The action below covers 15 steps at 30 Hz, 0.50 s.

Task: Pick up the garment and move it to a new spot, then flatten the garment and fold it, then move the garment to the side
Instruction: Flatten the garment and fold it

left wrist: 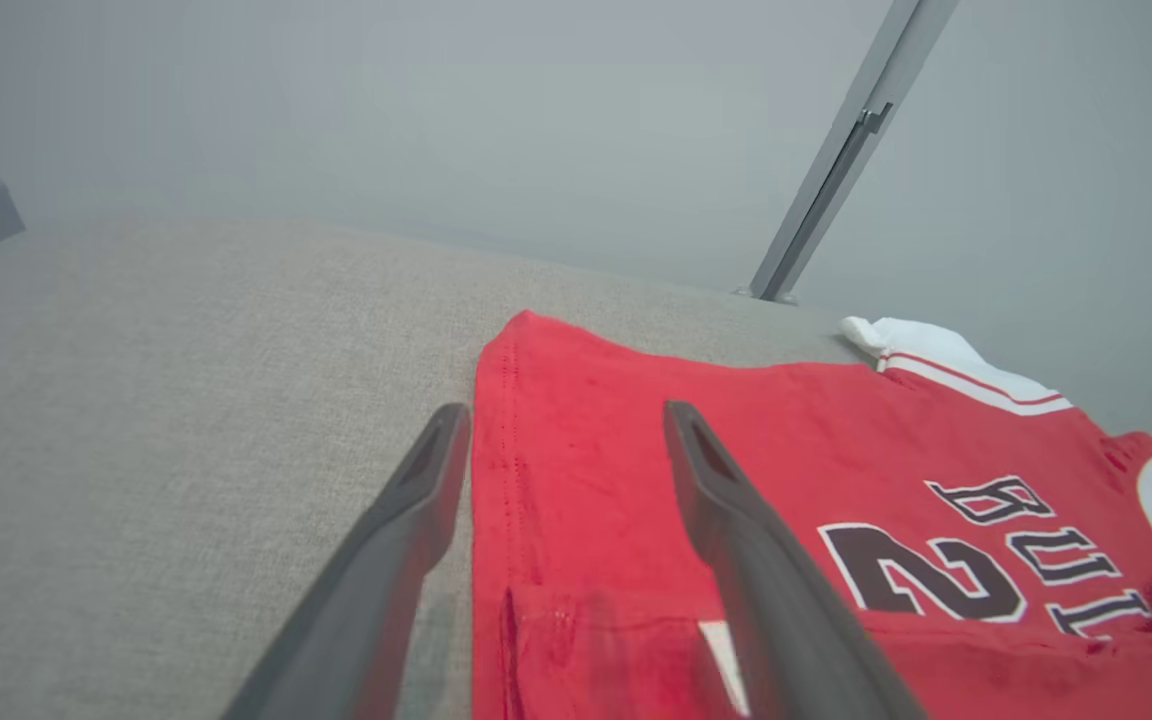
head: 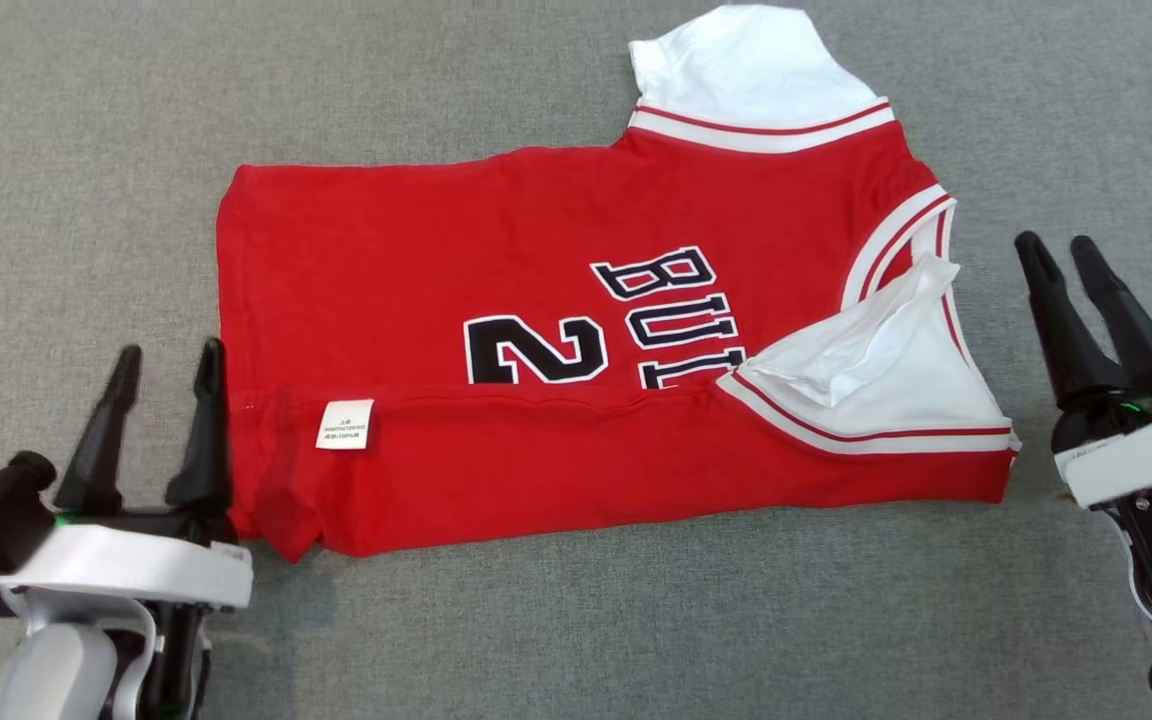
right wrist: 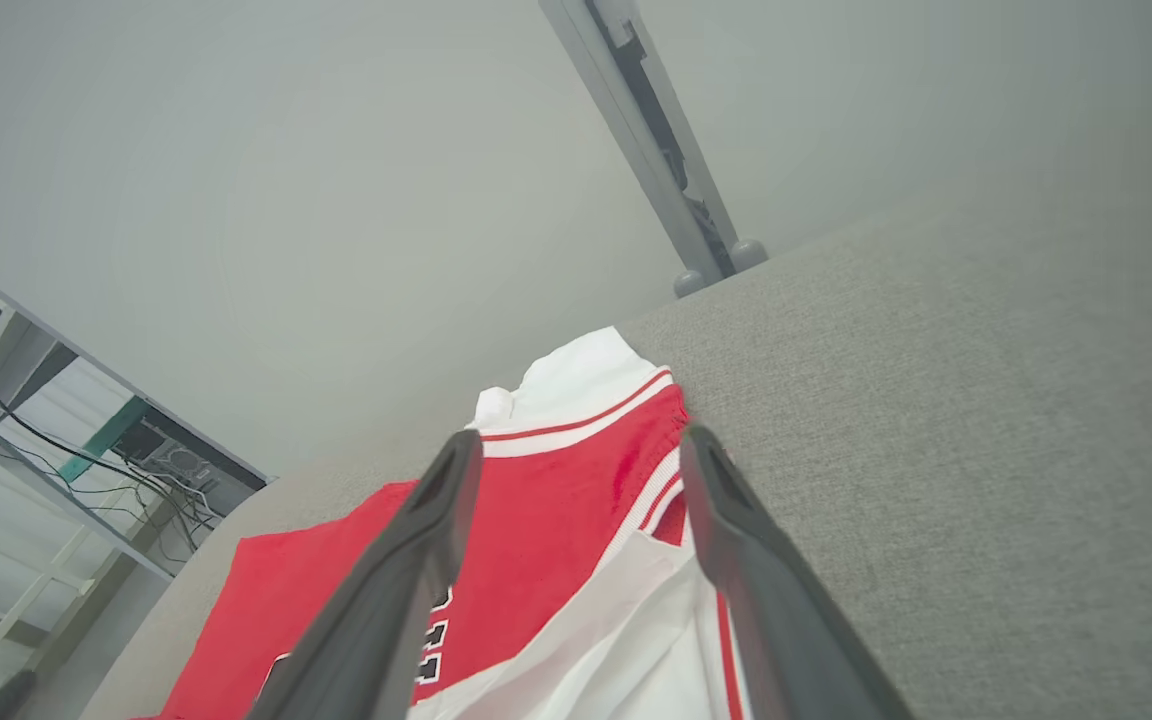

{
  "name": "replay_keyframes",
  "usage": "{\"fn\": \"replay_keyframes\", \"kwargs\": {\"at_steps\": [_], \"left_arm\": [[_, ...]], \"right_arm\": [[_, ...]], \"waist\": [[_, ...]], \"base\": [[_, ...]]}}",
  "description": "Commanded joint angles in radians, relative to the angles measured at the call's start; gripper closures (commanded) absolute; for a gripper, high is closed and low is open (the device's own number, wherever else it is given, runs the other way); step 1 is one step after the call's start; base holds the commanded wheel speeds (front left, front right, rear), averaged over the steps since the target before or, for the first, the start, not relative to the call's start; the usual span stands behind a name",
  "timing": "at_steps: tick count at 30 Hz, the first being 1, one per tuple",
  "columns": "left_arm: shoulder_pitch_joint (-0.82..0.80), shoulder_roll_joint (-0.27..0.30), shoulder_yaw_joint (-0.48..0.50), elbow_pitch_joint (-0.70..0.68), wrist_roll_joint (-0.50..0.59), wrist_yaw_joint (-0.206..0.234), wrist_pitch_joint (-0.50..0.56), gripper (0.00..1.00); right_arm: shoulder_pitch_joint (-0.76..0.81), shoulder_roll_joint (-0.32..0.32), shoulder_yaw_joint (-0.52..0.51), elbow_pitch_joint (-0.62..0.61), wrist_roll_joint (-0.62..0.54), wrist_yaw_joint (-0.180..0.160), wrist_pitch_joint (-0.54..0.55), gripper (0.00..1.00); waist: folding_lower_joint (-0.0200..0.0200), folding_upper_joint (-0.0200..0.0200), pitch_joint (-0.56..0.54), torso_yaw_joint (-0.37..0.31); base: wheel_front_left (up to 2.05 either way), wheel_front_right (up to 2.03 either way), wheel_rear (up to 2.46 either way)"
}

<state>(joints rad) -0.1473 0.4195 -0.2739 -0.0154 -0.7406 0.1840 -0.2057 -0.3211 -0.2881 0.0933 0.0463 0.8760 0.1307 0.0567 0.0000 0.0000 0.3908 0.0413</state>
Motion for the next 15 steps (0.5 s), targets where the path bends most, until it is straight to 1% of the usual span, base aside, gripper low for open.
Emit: {"fn": "replay_keyframes", "kwargs": {"at_steps": [1, 3, 7, 11, 15], "left_arm": [[-0.028, 0.000, 0.020, 0.005, 0.023, -0.002, -0.025, 0.00], [-0.039, -0.014, 0.040, 0.009, 0.054, 0.000, -0.045, 0.00], [-0.056, -0.031, 0.092, 0.014, 0.142, -0.003, -0.058, 0.00], [-0.027, -0.059, 0.132, 0.013, 0.235, -0.017, -0.057, 0.00], [0.003, -0.087, 0.163, 0.037, 0.289, -0.049, -0.057, 0.00]], "right_arm": [[0.016, -0.016, -0.005, -0.009, -0.042, 0.000, -0.046, 0.00], [0.028, -0.009, -0.006, -0.021, -0.087, 0.000, -0.107, 0.00], [0.052, -0.005, -0.021, -0.026, -0.221, 0.000, -0.200, 0.00], [0.088, 0.008, -0.023, -0.015, -0.331, 0.000, -0.246, 0.00], [0.122, 0.015, -0.029, 0.006, -0.402, 0.000, -0.264, 0.00]], "waist": [[0.0000, 0.0000, -0.011, -0.007], [0.0000, 0.0000, -0.023, -0.014], [0.0000, 0.0000, -0.043, -0.026], [0.0000, 0.0000, -0.060, -0.032], [0.0000, 0.0000, -0.073, -0.030]], "base": [[0.00, 0.00, 0.00], [0.00, 0.00, 0.00], [0.00, 0.00, 0.00], [0.00, 0.00, 0.00], [0.00, 0.00, 0.00]]}}
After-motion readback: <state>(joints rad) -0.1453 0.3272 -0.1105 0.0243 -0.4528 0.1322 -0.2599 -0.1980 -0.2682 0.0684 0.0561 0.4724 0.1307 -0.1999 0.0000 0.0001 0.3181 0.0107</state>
